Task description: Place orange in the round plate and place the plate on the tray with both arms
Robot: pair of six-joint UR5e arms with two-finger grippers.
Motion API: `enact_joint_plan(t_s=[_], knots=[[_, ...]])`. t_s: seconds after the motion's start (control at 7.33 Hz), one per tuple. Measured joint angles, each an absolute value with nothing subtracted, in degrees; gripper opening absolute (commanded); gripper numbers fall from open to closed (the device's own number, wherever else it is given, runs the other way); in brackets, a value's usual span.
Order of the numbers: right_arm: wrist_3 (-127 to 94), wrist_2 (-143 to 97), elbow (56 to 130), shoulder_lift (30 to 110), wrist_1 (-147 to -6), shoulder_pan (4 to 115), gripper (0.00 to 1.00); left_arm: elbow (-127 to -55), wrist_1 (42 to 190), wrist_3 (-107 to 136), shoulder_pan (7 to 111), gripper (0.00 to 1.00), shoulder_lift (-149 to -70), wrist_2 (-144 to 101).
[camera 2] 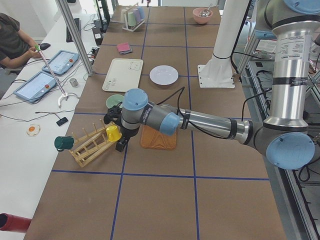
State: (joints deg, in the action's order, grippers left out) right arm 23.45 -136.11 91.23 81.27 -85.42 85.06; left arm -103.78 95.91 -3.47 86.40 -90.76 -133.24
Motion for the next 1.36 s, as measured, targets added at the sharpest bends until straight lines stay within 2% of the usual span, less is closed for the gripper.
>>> enact_joint_plan(t_s=[0.55, 0.82, 1.36], knots=[[27.1, -136.9, 95.1, 83.4, -91.9, 87.2, 1.00, -108.0, 96.1, -9.0, 85.9, 1.00, -82.7, -134.8], [27.2, -136.6, 99.1, 86.6, -92.0, 86.9, 1.00, -109.0, 96.3, -8.9, 85.7, 1.00, -81.4, -136.2], [27.2, -137.0, 100.2, 88.3, -91.9, 86.6, 1.00, -109.3, 96.4, -8.8, 84.5, 1.00, -81.1, -139.8]])
